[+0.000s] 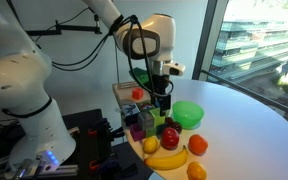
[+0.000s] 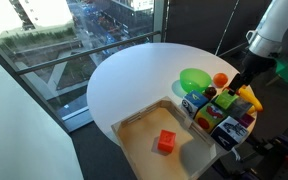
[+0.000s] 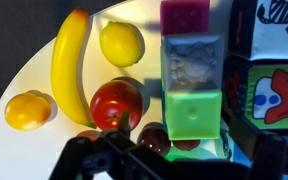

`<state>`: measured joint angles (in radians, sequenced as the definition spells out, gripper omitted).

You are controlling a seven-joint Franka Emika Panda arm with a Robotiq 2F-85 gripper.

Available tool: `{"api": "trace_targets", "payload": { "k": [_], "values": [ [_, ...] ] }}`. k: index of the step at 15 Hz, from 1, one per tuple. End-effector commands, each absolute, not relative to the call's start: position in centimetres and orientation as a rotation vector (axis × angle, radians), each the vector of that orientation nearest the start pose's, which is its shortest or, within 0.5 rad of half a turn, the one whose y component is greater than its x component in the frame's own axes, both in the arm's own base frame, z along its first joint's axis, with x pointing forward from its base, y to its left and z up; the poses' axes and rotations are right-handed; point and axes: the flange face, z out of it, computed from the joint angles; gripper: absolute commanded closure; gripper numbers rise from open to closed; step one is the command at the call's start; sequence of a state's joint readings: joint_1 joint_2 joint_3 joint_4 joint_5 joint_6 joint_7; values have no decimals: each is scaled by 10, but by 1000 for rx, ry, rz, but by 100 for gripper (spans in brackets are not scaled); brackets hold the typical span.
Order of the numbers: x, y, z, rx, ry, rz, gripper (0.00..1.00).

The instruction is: Put the light green toy block in the box

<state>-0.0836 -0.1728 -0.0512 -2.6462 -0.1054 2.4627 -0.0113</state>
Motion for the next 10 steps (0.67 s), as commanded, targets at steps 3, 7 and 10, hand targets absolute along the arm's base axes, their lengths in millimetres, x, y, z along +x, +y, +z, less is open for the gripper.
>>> {"api": "trace_targets", "payload": {
  "k": [3,7,10],
  "values": [
    [420,-45,289,-3258,58,-4,0],
    [424,-36,280,-3285,52,-6,0],
    [426,-30,275,-3299,46,-9,0]
  ]
}}
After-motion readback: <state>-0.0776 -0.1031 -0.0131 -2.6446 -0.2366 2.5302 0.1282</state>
